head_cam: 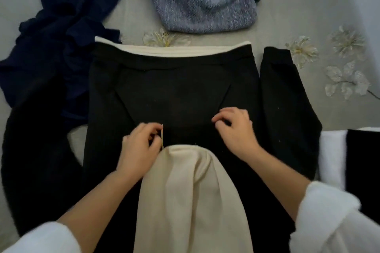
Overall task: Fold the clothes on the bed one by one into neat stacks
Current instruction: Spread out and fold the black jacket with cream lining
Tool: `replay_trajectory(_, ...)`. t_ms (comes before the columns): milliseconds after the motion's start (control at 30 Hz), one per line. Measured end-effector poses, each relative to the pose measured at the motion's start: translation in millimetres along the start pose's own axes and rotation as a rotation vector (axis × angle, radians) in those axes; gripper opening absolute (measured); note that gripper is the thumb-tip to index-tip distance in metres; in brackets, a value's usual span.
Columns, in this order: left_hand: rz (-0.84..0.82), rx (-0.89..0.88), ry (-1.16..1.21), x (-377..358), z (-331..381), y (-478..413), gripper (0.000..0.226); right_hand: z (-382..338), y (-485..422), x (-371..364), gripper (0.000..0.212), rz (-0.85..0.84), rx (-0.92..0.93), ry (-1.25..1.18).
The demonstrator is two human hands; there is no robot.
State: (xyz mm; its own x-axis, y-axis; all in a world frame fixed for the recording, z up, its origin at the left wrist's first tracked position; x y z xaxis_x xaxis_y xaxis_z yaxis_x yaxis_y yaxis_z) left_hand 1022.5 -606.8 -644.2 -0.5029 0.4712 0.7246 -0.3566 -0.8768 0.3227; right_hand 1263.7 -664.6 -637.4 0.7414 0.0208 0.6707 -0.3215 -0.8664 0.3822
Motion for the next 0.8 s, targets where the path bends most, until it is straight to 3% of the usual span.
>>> replay_trajectory(200,0.303,0.068,-0.009,70,-27,-119,0.054,-8,-124,60,0.045,0.091,-0.096,0.021)
replay_trajectory(333,0.251,0.188,-0.167,81,-50,-167,0.067,6,-167,58,0.068,0.133,-0.121,0.159)
replay_trajectory(433,0.222,0.269,-0.329,76,-59,-186,0.052,18,-182,53,0.053,0.234,-0.098,0.258)
replay_trajectory(500,0.327,0.235,-0.347,72,-62,-186,0.040,21,-186,51,0.035,0.292,-0.040,0.324)
replay_trajectory(567,0.453,0.181,-0.254,70,-67,-178,0.033,22,-187,51,0.025,0.319,0.017,0.329)
replay_trajectory(667,0.538,0.113,0.065,81,-67,-176,0.028,20,-187,61,0.019,0.330,0.027,0.237)
replay_trajectory(800,0.629,0.083,0.227,108,-54,-209,0.030,16,-190,86,0.017,0.572,0.027,0.084)
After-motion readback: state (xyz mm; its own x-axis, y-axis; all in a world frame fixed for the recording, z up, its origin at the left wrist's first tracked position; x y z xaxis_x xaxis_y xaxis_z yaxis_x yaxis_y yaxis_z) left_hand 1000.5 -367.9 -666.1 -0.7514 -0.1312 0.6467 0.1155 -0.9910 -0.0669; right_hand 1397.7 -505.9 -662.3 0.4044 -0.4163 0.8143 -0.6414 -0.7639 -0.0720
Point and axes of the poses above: each hand's wrist, its own y-axis away from the middle knuckle, its own x-axis out of the back of the hand, z = x × y, the point moved 5 cm from there along -y, towards the middle knuckle, and after that the axes turned 5 degrees about -z, right-handed, at the moved point
